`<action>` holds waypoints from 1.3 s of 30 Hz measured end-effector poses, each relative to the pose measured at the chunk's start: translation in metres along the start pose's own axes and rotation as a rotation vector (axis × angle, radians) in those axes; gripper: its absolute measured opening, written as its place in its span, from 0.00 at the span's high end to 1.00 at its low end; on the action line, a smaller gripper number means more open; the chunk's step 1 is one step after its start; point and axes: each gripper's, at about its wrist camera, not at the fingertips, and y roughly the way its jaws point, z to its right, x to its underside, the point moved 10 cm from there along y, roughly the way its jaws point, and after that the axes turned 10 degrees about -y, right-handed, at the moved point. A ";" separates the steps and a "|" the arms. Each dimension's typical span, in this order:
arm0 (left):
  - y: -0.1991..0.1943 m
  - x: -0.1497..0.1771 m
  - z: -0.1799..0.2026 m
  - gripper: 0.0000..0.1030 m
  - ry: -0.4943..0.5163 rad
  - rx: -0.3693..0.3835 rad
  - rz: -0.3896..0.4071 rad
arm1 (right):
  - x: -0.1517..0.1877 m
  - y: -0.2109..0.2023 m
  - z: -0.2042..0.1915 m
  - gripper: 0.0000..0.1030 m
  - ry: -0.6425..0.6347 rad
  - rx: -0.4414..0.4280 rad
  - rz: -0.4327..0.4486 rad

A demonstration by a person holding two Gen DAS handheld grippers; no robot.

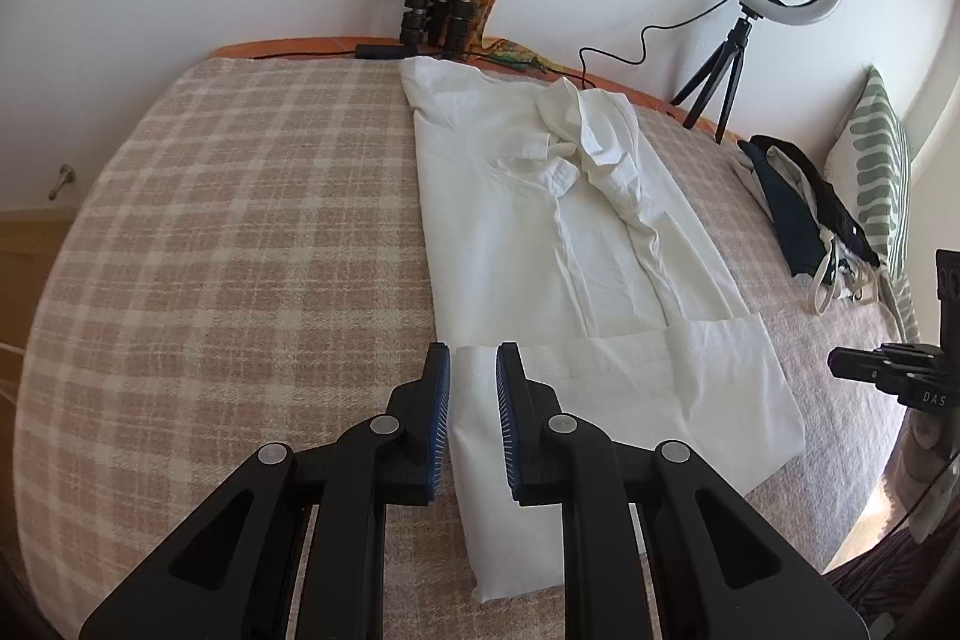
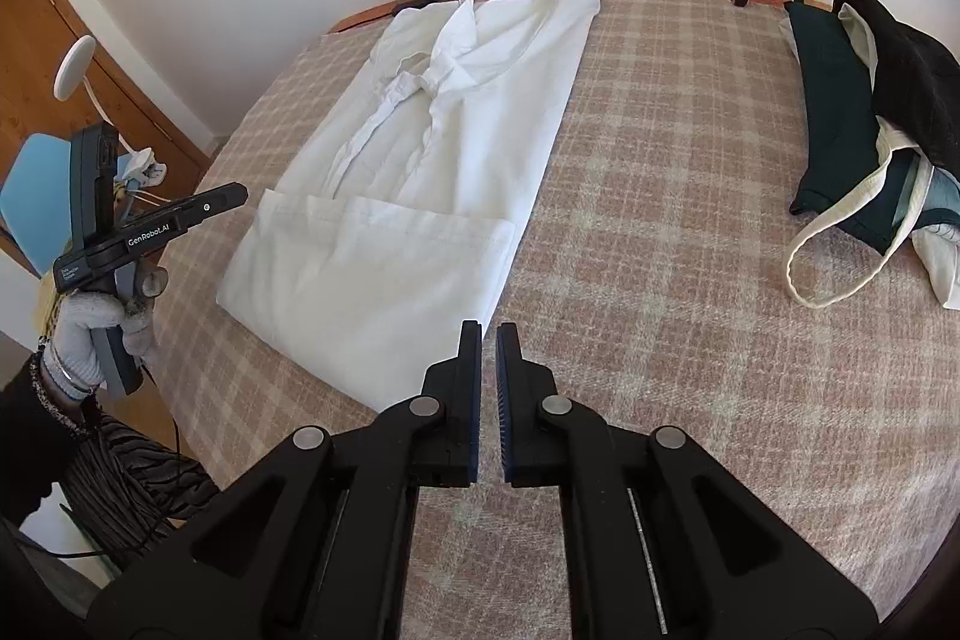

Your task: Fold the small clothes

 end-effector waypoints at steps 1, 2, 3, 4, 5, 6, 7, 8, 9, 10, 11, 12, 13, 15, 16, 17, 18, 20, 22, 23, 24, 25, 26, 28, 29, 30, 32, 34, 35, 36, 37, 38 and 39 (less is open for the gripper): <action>0.000 -0.007 -0.003 0.79 -0.027 0.014 0.002 | -0.006 0.000 0.005 0.88 0.007 0.015 0.007; 0.001 -0.014 -0.004 0.73 -0.045 0.019 0.002 | -0.015 0.000 0.011 0.81 0.016 0.031 0.017; 0.002 -0.022 -0.006 0.64 -0.053 0.019 0.005 | -0.023 0.000 0.016 0.75 0.028 0.037 0.029; 0.003 -0.030 -0.007 0.61 -0.053 0.018 0.007 | -0.032 0.002 0.020 0.74 0.038 0.039 0.036; 0.005 -0.039 -0.007 0.61 -0.045 0.024 0.013 | -0.038 0.004 0.024 0.73 0.043 0.040 0.038; 0.008 -0.048 -0.007 0.61 -0.031 0.025 0.019 | -0.046 0.005 0.029 0.73 0.041 0.040 0.038; 0.011 -0.056 -0.007 0.61 -0.018 0.016 0.022 | -0.055 0.008 0.034 0.73 0.038 0.044 0.035; 0.016 -0.064 -0.008 0.61 -0.005 0.004 0.024 | -0.063 0.011 0.038 0.73 0.034 0.059 0.033; 0.021 -0.073 -0.008 0.61 0.014 -0.001 0.023 | -0.072 0.014 0.044 0.73 0.027 0.077 0.034; 0.027 -0.080 -0.009 0.61 0.032 -0.007 0.018 | -0.082 0.016 0.049 0.73 0.022 0.088 0.038; 0.034 -0.088 -0.010 0.61 0.044 -0.015 0.014 | -0.091 0.020 0.053 0.73 0.013 0.086 0.035; 0.041 -0.097 -0.013 0.61 0.049 -0.020 0.011 | -0.100 0.024 0.055 0.73 0.003 0.078 0.030; 0.047 -0.105 -0.014 0.61 0.049 -0.017 0.009 | -0.109 0.029 0.057 0.73 -0.003 0.064 0.026; 0.061 -0.121 -0.021 0.61 0.030 -0.004 0.003 | -0.125 0.041 0.065 0.73 0.010 0.041 0.016; 0.070 -0.128 -0.023 0.61 0.021 -0.006 0.000 | -0.132 0.047 0.071 0.73 0.021 0.035 0.015; 0.078 -0.134 -0.025 0.61 0.020 -0.008 -0.002 | -0.139 0.054 0.077 0.73 0.029 0.034 0.014; 0.086 -0.138 -0.026 0.61 0.028 -0.009 -0.007 | -0.145 0.063 0.083 0.73 0.037 0.031 0.010; 0.101 -0.145 -0.027 0.61 0.036 -0.002 -0.018 | -0.155 0.079 0.095 0.73 0.065 0.005 0.003; 0.115 -0.151 -0.028 0.61 0.020 0.012 -0.034 | -0.167 0.095 0.107 0.73 0.101 -0.014 0.003; 0.121 -0.155 -0.029 0.61 0.008 0.018 -0.036 | -0.173 0.102 0.114 0.73 0.116 -0.020 0.004; 0.127 -0.160 -0.030 0.61 -0.007 0.025 -0.036 | -0.179 0.109 0.119 0.73 0.127 -0.028 0.005; 0.132 -0.163 -0.031 0.61 -0.023 0.040 -0.039 | -0.185 0.115 0.125 0.73 0.144 -0.034 0.009; 0.137 -0.168 -0.032 0.61 -0.038 0.053 -0.043 | -0.191 0.122 0.129 0.73 0.160 -0.042 0.014; 0.146 -0.175 -0.032 0.61 -0.060 0.067 -0.039 | -0.202 0.136 0.137 0.73 0.175 -0.053 0.021; 0.149 -0.178 -0.032 0.61 -0.062 0.069 -0.039 | -0.207 0.142 0.141 0.73 0.175 -0.049 0.024; 0.152 -0.180 -0.033 0.61 -0.058 0.067 -0.038 | -0.211 0.148 0.143 0.73 0.171 -0.044 0.024; 0.156 -0.182 -0.030 0.61 -0.034 0.061 -0.038 | -0.218 0.159 0.144 0.73 0.157 -0.028 0.022; 0.161 -0.184 -0.027 0.61 -0.013 0.053 -0.041 | -0.227 0.169 0.146 0.73 0.137 0.008 0.016; 0.163 -0.185 -0.026 0.61 -0.007 0.056 -0.042 | -0.233 0.172 0.148 0.73 0.123 0.028 0.019; 0.165 -0.187 -0.024 0.61 -0.001 0.062 -0.041 | -0.238 0.175 0.150 0.73 0.111 0.054 0.019; 0.166 -0.189 -0.023 0.61 0.003 0.066 -0.037 | -0.243 0.177 0.153 0.73 0.104 0.080 0.018; 0.167 -0.191 -0.023 0.61 0.003 0.068 -0.034 | -0.247 0.179 0.155 0.73 0.102 0.088 0.016; 0.170 -0.193 -0.023 0.61 0.002 0.075 -0.036 | -0.249 0.180 0.156 0.73 0.106 0.082 0.015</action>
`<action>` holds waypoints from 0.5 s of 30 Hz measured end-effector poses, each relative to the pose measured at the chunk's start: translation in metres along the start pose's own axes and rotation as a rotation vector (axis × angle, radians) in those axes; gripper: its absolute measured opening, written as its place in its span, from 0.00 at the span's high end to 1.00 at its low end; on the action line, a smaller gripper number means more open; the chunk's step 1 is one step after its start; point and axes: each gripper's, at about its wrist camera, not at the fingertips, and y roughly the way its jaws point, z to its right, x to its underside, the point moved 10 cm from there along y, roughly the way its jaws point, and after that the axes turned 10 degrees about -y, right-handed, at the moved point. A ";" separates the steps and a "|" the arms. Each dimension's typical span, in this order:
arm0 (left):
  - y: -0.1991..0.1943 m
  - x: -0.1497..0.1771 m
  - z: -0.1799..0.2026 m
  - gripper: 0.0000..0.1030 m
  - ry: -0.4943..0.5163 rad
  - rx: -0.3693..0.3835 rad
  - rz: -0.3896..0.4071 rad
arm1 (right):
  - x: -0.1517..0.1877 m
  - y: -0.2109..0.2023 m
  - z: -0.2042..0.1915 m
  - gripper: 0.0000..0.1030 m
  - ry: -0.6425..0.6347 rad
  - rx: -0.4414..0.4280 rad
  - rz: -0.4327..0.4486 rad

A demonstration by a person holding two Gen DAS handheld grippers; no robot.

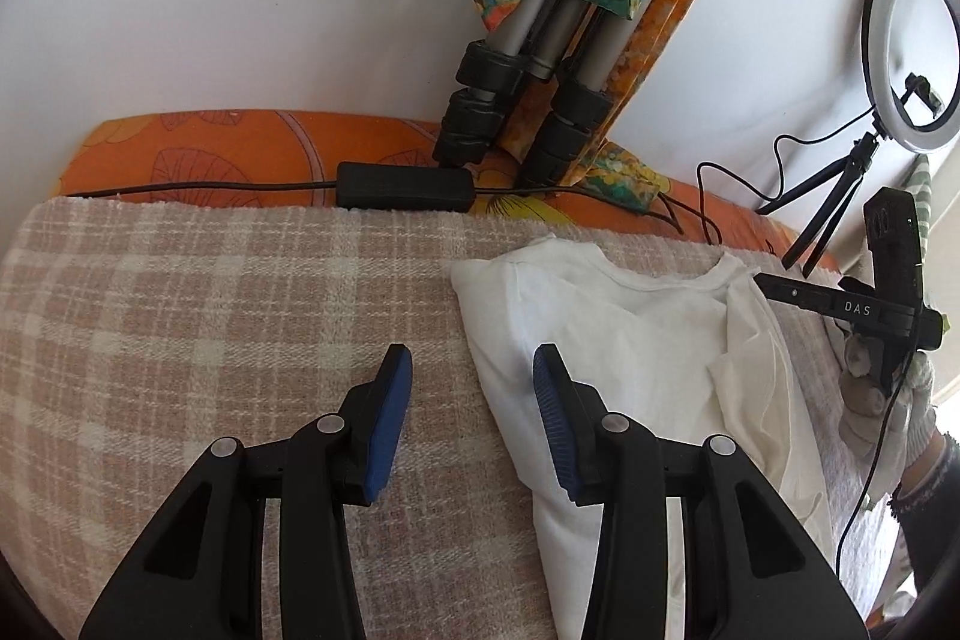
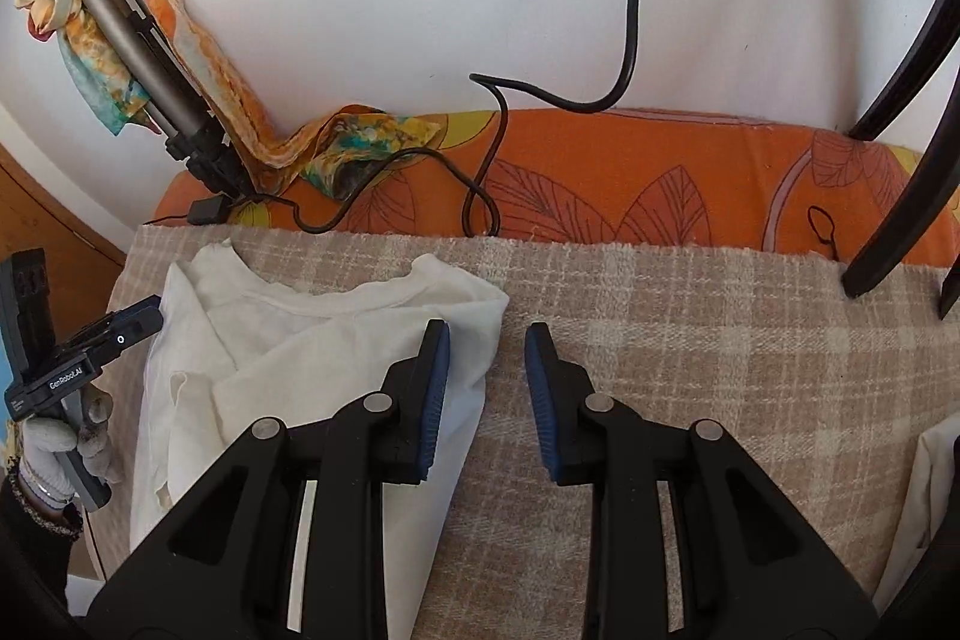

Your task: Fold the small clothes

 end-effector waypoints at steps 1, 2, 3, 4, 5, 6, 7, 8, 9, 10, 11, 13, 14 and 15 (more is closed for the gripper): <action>0.003 -0.001 0.000 0.61 0.003 0.004 -0.004 | -0.002 0.000 0.001 0.73 0.004 -0.009 0.000; 0.004 -0.003 0.001 0.61 0.011 0.007 0.002 | -0.004 0.000 0.002 0.73 0.005 -0.018 0.001; 0.007 -0.006 0.003 0.61 0.021 0.010 0.007 | -0.004 0.000 0.001 0.73 0.001 -0.029 -0.001; 0.009 -0.007 0.005 0.61 0.029 0.013 0.006 | -0.004 0.000 0.000 0.73 -0.004 -0.034 -0.004; 0.012 -0.009 0.007 0.61 0.036 0.015 0.003 | -0.003 0.000 0.000 0.73 -0.012 -0.035 -0.007; 0.015 -0.011 0.009 0.61 0.041 0.014 0.001 | -0.004 0.000 0.000 0.73 -0.017 -0.035 -0.007; 0.017 -0.012 0.012 0.61 0.045 0.021 -0.003 | -0.003 0.000 -0.001 0.73 -0.018 -0.043 -0.003; 0.020 -0.013 0.015 0.61 0.049 0.031 -0.013 | -0.004 0.000 -0.001 0.73 -0.015 -0.054 -0.004; 0.022 -0.015 0.018 0.61 0.054 0.034 -0.014 | -0.004 0.000 -0.001 0.73 -0.010 -0.062 -0.002; 0.024 -0.016 0.019 0.61 0.058 0.031 -0.015 | -0.005 0.001 -0.001 0.73 -0.003 -0.070 -0.001; 0.025 -0.017 0.021 0.62 0.057 0.033 -0.013 | -0.007 0.002 -0.002 0.73 0.004 -0.077 0.002; 0.027 -0.019 0.023 0.65 0.052 0.038 -0.014 | -0.009 0.005 -0.006 0.73 0.009 -0.090 0.009; 0.029 -0.019 0.024 0.69 0.058 0.034 -0.014 | -0.010 0.005 -0.007 0.73 0.011 -0.095 0.011; 0.030 -0.019 0.024 0.82 0.062 0.027 -0.017 | -0.011 0.006 -0.007 0.73 0.018 -0.096 0.021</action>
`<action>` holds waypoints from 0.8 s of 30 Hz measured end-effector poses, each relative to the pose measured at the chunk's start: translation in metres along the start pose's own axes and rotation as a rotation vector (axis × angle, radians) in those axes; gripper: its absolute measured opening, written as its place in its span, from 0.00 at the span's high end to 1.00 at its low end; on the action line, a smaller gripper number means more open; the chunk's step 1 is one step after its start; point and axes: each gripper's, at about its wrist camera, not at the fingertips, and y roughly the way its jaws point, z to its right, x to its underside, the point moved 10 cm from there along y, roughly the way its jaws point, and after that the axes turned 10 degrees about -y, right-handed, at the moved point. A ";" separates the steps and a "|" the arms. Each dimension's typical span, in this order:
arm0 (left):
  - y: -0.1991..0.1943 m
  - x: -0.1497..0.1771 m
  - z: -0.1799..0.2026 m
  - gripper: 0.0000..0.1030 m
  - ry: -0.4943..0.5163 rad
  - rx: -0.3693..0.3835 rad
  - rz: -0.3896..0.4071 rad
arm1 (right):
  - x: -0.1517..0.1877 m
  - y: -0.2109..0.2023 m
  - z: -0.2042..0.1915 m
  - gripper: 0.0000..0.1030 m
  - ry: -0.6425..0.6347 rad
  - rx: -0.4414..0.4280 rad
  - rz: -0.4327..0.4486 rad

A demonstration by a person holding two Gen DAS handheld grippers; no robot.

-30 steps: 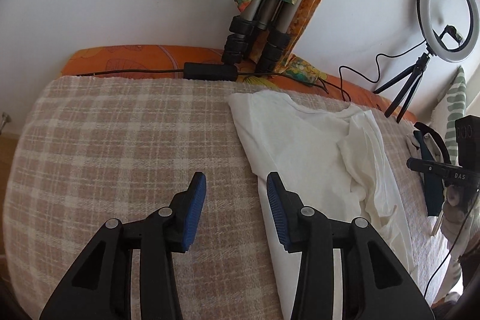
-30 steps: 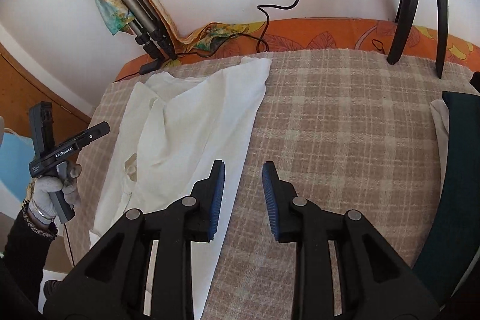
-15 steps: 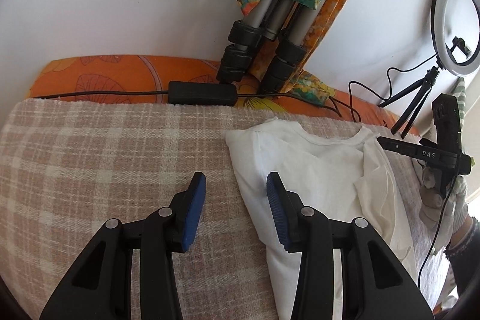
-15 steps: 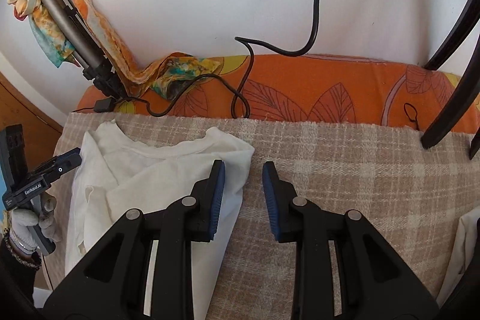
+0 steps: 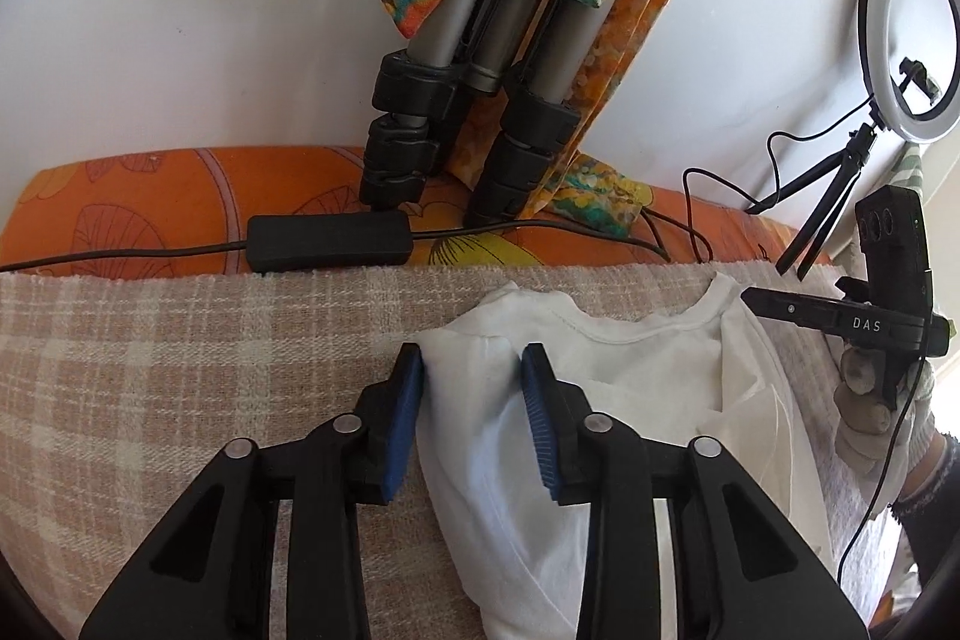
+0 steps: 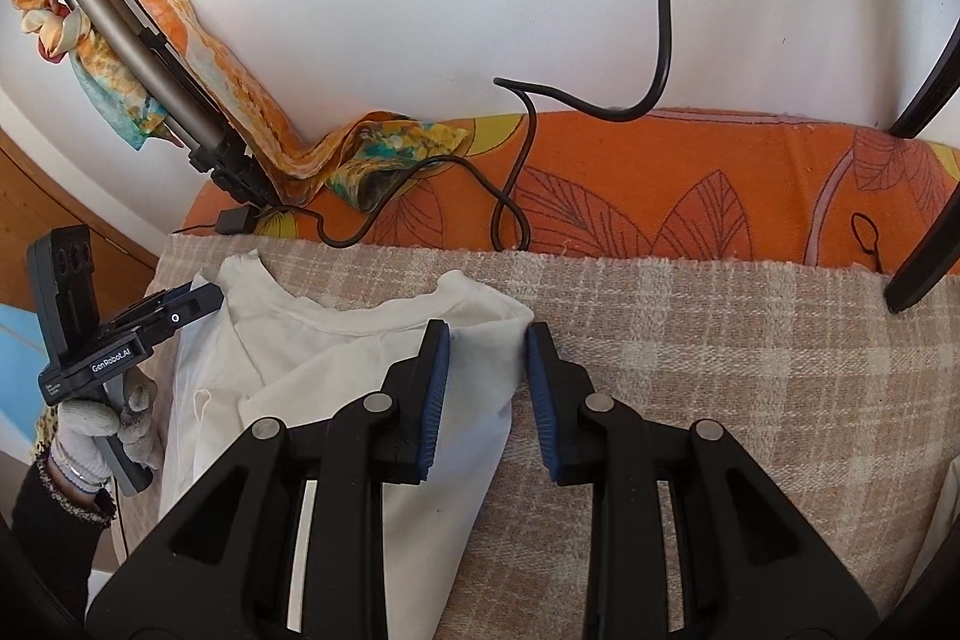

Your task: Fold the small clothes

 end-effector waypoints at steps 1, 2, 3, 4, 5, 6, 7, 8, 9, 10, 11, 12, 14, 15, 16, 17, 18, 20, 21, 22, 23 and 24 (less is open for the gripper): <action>0.001 0.000 0.001 0.91 0.000 0.004 -0.004 | 0.000 0.000 0.000 0.73 0.001 -0.004 0.000; 0.002 0.001 0.002 0.92 0.002 0.009 -0.011 | -0.002 0.001 -0.002 0.73 0.001 -0.005 0.000; 0.002 0.001 0.002 0.93 0.005 0.006 -0.008 | -0.002 0.001 -0.002 0.73 0.003 -0.005 -0.001; 0.001 0.000 0.003 0.94 0.008 0.004 -0.005 | -0.003 0.001 -0.002 0.74 0.002 0.000 -0.002; 0.000 0.000 0.004 0.94 0.008 0.004 0.001 | -0.003 0.001 -0.002 0.85 -0.003 0.004 -0.003; -0.003 0.000 0.005 0.95 0.007 0.007 0.009 | -0.004 0.000 -0.004 0.92 -0.008 0.006 -0.007; -0.006 -0.001 0.006 0.95 0.007 0.007 0.018 | -0.005 -0.002 -0.004 0.92 -0.014 0.013 0.000; -0.009 -0.002 0.007 0.95 0.006 0.009 0.026 | -0.007 -0.006 -0.006 0.93 -0.020 0.022 0.011; -0.012 -0.003 0.009 0.95 0.006 0.012 0.033 | -0.009 -0.009 -0.007 0.93 -0.024 0.026 0.021; -0.016 -0.004 0.011 0.95 0.008 0.013 0.040 | -0.011 -0.013 -0.009 0.93 -0.029 0.031 0.030; -0.020 -0.005 0.013 0.95 0.013 0.015 0.047 | -0.012 -0.018 -0.011 0.94 -0.035 0.035 0.040; -0.025 -0.005 0.016 0.95 0.020 0.020 0.057 | -0.014 -0.023 -0.012 0.94 -0.039 0.037 0.050; -0.037 -0.006 0.022 0.95 0.038 0.019 0.077 | -0.016 -0.034 -0.016 0.94 -0.046 0.041 0.067; -0.042 -0.006 0.026 0.95 0.049 0.018 0.085 | -0.016 -0.040 -0.019 0.94 -0.046 0.040 0.075; -0.048 -0.006 0.029 0.95 0.058 0.020 0.091 | -0.016 -0.046 -0.022 0.94 -0.046 0.039 0.083; -0.055 -0.005 0.033 0.95 0.063 0.026 0.098 | -0.016 -0.053 -0.025 0.94 -0.049 0.037 0.092; -0.062 -0.004 0.035 0.95 0.069 0.026 0.106 | -0.015 -0.060 -0.029 0.94 -0.053 0.035 0.099; -0.075 -0.002 0.039 0.95 0.073 0.029 0.122 | -0.013 -0.075 -0.036 0.94 -0.068 0.042 0.111; -0.082 -0.001 0.042 0.95 0.075 0.031 0.128 | -0.011 -0.082 -0.042 0.94 -0.077 0.045 0.115; -0.090 0.001 0.045 0.95 0.078 0.032 0.136 | -0.008 -0.089 -0.046 0.94 -0.080 0.046 0.119; -0.097 0.004 0.048 0.95 0.082 0.033 0.143 | -0.005 -0.097 -0.051 0.94 -0.083 0.044 0.124; -0.105 0.006 0.050 0.95 0.086 0.036 0.149 | -0.003 -0.106 -0.057 0.94 -0.083 0.042 0.131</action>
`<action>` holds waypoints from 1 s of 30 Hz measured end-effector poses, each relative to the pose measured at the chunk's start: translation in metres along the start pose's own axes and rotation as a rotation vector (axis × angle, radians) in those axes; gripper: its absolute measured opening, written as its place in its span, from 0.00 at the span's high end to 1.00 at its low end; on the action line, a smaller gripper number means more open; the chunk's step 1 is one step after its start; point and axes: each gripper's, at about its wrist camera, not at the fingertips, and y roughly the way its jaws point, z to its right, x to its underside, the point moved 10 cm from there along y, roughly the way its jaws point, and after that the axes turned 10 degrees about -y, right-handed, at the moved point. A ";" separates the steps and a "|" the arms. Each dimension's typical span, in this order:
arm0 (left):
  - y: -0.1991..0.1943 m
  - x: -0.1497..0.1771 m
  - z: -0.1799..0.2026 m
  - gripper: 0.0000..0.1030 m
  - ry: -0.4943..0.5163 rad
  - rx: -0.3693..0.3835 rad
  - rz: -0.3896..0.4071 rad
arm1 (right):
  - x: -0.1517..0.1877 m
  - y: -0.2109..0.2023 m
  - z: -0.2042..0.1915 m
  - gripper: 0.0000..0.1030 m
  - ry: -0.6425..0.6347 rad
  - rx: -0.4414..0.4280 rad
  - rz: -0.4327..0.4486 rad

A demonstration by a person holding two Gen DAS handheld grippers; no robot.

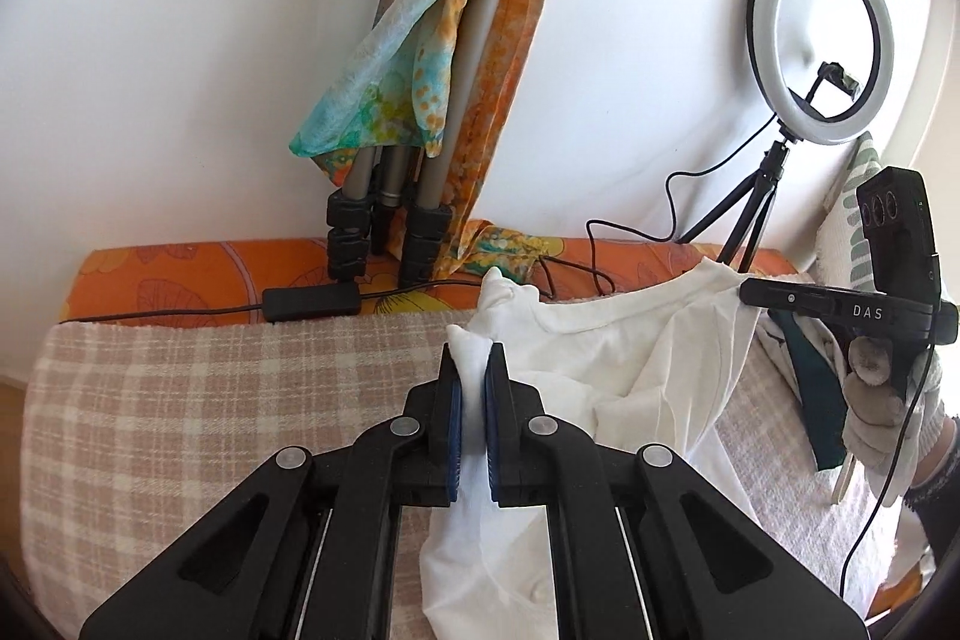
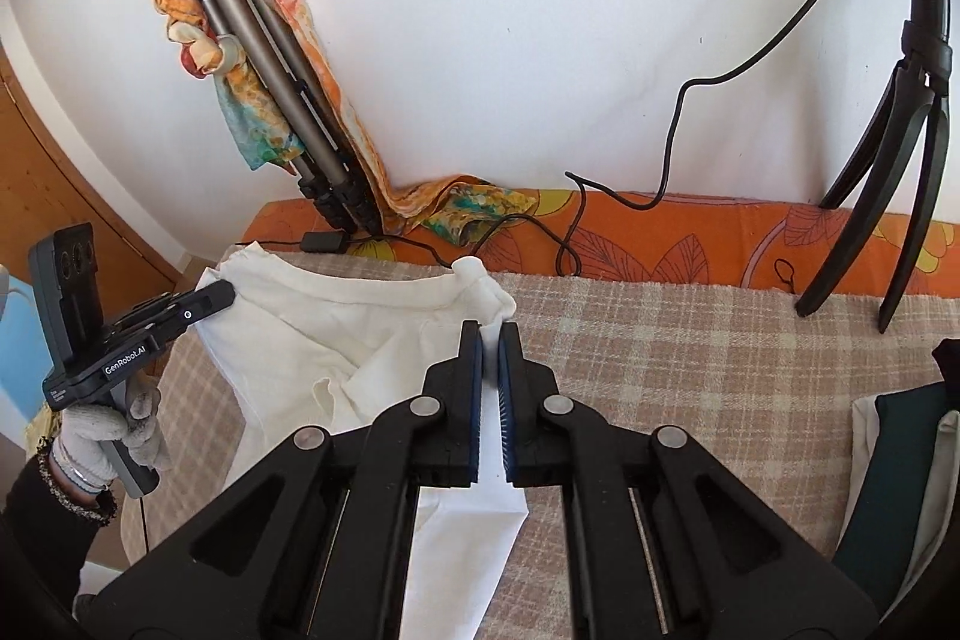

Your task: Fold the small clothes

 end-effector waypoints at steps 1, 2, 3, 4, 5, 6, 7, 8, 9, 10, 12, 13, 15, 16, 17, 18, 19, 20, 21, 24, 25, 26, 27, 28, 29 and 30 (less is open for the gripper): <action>-0.009 0.002 0.003 0.95 0.003 0.002 0.007 | 0.002 -0.009 -0.005 0.94 0.000 -0.002 0.006; -0.014 0.003 0.010 0.95 0.009 0.003 0.013 | 0.004 -0.019 -0.012 0.94 -0.004 -0.001 0.012; -0.022 0.006 0.013 0.95 0.013 0.006 0.018 | 0.007 -0.028 -0.018 0.94 -0.010 0.004 0.016; -0.030 0.009 0.017 0.95 0.017 0.013 0.022 | 0.010 -0.037 -0.024 0.94 -0.018 0.006 0.019; -0.039 0.012 0.020 0.95 0.023 0.018 0.027 | 0.014 -0.047 -0.031 0.94 -0.026 0.009 0.022; -0.048 0.016 0.022 0.95 0.027 0.020 0.031 | 0.019 -0.057 -0.036 0.94 -0.034 0.015 0.025; -0.057 0.022 0.024 0.95 0.025 0.025 0.032 | 0.024 -0.066 -0.042 0.94 -0.041 0.020 0.029; -0.063 0.028 0.026 0.95 0.026 0.027 0.035 | 0.030 -0.074 -0.048 0.94 -0.047 0.022 0.031; -0.071 0.035 0.028 0.95 0.032 0.028 0.038 | 0.037 -0.083 -0.053 0.94 -0.048 0.023 0.035; -0.078 0.043 0.030 0.95 0.043 0.023 0.039 | 0.044 -0.091 -0.058 0.94 -0.045 0.022 0.037; -0.089 0.061 0.035 0.95 0.075 0.010 0.030 | 0.059 -0.106 -0.068 0.94 -0.038 0.017 0.039; -0.094 0.069 0.037 0.95 0.080 0.011 0.027 | 0.067 -0.113 -0.073 0.94 -0.038 0.016 0.039; -0.104 0.087 0.037 0.95 0.081 0.009 0.023 | 0.086 -0.122 -0.082 0.94 -0.043 0.028 0.032; -0.108 0.096 0.038 0.95 0.083 0.010 0.020 | 0.097 -0.127 -0.087 0.94 -0.050 0.030 0.028; -0.114 0.106 0.039 0.95 0.087 0.009 0.014 | 0.108 -0.130 -0.092 0.94 -0.060 0.039 0.024; -0.116 0.115 0.039 0.95 0.094 0.006 0.004 | 0.119 -0.132 -0.096 0.94 -0.070 0.048 0.018; -0.119 0.125 0.039 0.95 0.104 -0.001 -0.004 | 0.130 -0.134 -0.100 0.94 -0.080 0.053 0.013; -0.123 0.134 0.040 0.95 0.115 -0.006 -0.009 | 0.142 -0.137 -0.105 0.94 -0.085 0.054 0.010; -0.125 0.142 0.041 0.95 0.122 -0.007 -0.015 | 0.153 -0.138 -0.108 0.94 -0.085 0.054 0.003; -0.132 0.165 0.039 0.95 0.134 -0.016 -0.027 | 0.181 -0.141 -0.113 0.94 -0.093 0.070 -0.010; -0.133 0.171 0.039 0.95 0.135 -0.016 -0.031 | 0.189 -0.142 -0.114 0.94 -0.102 0.076 -0.011; -0.136 0.178 0.038 0.95 0.135 -0.015 -0.039 | 0.197 -0.144 -0.115 0.94 -0.109 0.079 -0.012; -0.138 0.186 0.037 0.95 0.134 -0.016 -0.050 | 0.204 -0.144 -0.116 0.94 -0.117 0.087 -0.015; -0.139 0.190 0.035 0.95 0.138 -0.025 -0.052 | 0.211 -0.146 -0.117 0.94 -0.130 0.097 -0.018; -0.142 0.196 0.033 0.95 0.145 -0.034 -0.051 | 0.218 -0.146 -0.118 0.94 -0.139 0.105 -0.023; -0.144 0.201 0.032 0.94 0.152 -0.041 -0.054 | 0.224 -0.146 -0.116 0.94 -0.144 0.119 -0.029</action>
